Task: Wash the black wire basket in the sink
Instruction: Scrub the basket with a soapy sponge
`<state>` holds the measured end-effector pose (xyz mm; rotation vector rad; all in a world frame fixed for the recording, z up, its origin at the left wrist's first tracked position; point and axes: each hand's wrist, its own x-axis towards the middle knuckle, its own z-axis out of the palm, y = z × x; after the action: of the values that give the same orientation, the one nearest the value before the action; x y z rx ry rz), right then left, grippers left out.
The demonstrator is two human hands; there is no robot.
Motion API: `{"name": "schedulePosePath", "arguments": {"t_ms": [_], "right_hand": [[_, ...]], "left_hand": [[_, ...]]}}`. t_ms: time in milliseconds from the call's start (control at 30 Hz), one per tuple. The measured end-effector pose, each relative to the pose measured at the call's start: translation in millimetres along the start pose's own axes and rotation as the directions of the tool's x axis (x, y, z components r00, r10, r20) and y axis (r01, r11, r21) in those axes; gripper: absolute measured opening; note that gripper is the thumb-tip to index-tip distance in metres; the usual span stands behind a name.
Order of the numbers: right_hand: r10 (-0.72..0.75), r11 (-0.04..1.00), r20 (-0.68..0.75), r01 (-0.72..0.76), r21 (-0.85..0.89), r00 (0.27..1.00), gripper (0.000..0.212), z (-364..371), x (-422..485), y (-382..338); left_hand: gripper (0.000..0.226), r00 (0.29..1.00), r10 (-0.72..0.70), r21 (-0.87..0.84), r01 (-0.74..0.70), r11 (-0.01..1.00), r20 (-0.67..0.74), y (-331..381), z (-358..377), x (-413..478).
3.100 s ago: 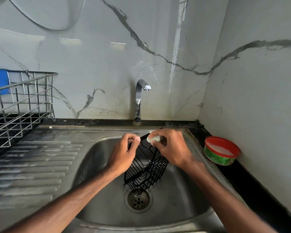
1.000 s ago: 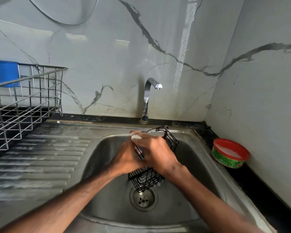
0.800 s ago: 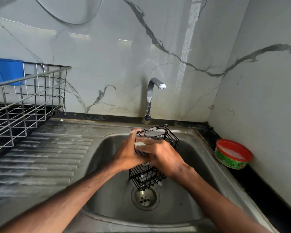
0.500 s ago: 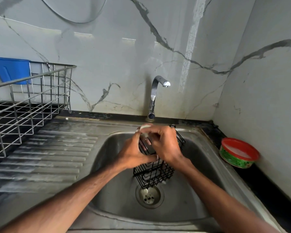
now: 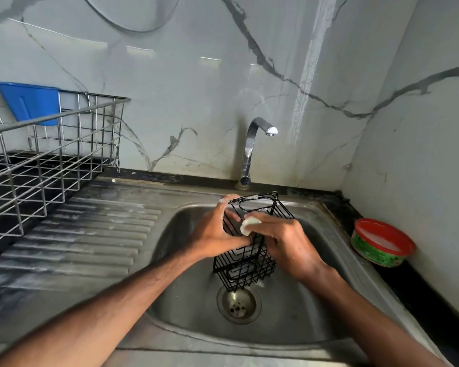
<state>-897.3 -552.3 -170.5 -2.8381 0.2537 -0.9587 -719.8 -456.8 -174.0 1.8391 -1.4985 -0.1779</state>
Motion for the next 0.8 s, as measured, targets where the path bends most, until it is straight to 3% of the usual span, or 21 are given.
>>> {"name": "schedulePosePath", "arguments": {"t_ms": [133, 300, 400, 500, 600, 800], "right_hand": [[0.159, 0.987, -0.139, -0.161, -0.009, 0.977, 0.055, 2, 10, 15], [0.315, 0.936, -0.218, -0.341, -0.092, 0.924, 0.056, -1, 6, 18], [0.223, 0.963, -0.17, -0.244, -0.112, 0.96, 0.059, 11, 4, -6], [0.121, 0.984, 0.023, -0.116, -0.133, 0.992, 0.059, 27, 7, -27], [0.128, 0.977, 0.049, -0.117, -0.179, 0.991, 0.056, 22, 7, -20], [0.415, 0.879, -0.139, -0.436, -0.193, 0.899, 0.057, -10, -8, 40]], "left_hand": [[0.089, 1.0, -0.017, -0.01, 0.016, 1.0, -0.023, -1, 5, 0], [0.097, 0.998, -0.061, -0.113, 0.057, 0.992, -0.029, -11, 14, 5], [0.099, 0.997, -0.069, -0.061, 0.067, 0.996, -0.033, -6, 9, 4], [0.091, 0.999, -0.02, 0.045, 0.022, 0.999, -0.031, 5, 1, 1], [0.089, 1.0, -0.003, 0.067, 0.005, 0.998, -0.023, 10, -1, 0], [0.094, 0.997, -0.027, 0.039, 0.03, 0.999, -0.078, -3, 9, 3]]}}
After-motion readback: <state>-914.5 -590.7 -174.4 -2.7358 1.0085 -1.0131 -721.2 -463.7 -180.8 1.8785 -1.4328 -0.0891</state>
